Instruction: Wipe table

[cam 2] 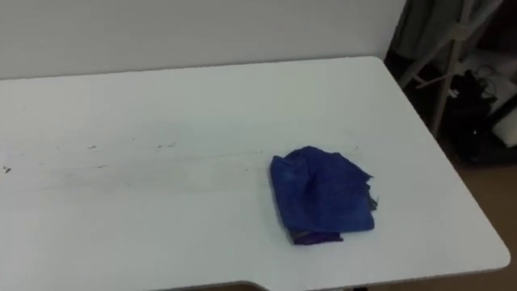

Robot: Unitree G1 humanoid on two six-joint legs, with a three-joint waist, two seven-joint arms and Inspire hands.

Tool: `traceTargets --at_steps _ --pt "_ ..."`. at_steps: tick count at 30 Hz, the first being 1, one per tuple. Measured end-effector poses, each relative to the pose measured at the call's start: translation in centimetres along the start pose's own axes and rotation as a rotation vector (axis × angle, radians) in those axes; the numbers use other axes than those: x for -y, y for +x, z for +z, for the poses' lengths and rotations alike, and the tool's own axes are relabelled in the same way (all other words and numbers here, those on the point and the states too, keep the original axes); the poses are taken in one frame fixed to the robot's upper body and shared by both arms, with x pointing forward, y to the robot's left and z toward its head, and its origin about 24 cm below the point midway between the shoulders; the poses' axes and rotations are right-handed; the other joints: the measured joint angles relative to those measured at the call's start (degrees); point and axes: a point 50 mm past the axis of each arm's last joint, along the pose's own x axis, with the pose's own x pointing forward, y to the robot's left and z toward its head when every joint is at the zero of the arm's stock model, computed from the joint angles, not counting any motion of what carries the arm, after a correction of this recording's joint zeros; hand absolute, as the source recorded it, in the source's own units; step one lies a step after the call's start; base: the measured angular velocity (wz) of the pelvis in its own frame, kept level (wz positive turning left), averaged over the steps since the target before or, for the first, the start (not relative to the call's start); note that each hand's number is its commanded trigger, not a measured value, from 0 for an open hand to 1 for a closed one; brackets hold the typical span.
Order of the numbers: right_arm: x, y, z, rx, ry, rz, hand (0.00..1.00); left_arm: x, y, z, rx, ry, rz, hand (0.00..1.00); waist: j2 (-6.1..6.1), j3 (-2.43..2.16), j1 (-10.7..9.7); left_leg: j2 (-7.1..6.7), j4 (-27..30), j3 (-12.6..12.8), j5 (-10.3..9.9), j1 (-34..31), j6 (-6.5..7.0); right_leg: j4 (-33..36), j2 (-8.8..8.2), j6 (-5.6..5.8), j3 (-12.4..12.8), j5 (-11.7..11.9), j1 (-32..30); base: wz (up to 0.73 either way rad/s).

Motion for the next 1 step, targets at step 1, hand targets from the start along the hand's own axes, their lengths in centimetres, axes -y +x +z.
traceTargets --at_steps 1 --pt "-0.19 -0.08 -0.33 -0.011 0.009 0.008 0.0 0.07 -0.02 -0.07 -0.007 0.002 -0.002 0.0 0.06 -0.1 0.4 -0.05 0.1 -0.5 0.0 -0.4 0.0 0.0 -0.05 0.1 -0.3 -0.1 0.1 0.21"
